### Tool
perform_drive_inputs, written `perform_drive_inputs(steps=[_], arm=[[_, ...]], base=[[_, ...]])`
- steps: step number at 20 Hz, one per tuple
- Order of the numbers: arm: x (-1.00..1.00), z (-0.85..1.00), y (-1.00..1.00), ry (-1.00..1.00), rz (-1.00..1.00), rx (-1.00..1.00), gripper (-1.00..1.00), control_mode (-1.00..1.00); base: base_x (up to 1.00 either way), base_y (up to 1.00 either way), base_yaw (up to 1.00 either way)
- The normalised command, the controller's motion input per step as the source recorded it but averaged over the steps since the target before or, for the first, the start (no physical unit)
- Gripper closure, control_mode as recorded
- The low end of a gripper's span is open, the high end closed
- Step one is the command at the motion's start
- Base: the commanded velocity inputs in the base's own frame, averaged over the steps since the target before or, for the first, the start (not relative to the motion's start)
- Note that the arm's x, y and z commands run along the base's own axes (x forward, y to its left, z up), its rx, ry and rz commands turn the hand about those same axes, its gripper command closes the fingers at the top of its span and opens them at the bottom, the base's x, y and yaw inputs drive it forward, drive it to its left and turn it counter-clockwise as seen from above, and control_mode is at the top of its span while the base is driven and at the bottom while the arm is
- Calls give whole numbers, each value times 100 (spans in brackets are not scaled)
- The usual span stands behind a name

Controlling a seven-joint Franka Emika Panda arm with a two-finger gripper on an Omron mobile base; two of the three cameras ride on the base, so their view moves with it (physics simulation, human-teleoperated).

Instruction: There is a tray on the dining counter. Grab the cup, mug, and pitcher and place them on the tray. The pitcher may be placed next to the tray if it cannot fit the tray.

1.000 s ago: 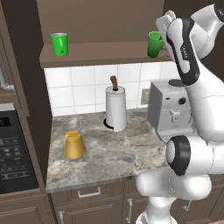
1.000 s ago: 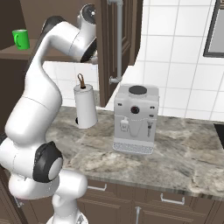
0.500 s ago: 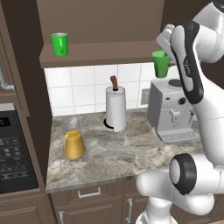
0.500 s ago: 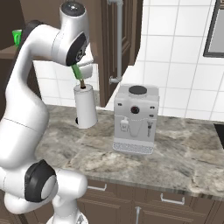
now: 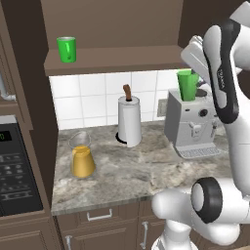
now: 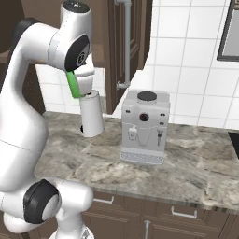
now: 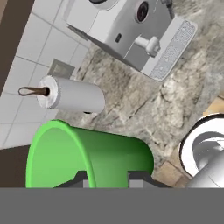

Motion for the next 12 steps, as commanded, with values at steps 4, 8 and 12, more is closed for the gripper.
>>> perform_drive_inputs(steps=[4, 8, 12], arm=[[-61, -49, 0, -11, 0, 4, 100, -100], [-46, -31, 0, -5, 0, 0, 100, -100], [-34, -17, 0, 0, 0, 0, 100, -100]], base=[[0, 0, 0], [0, 0, 0], [0, 0, 0]])
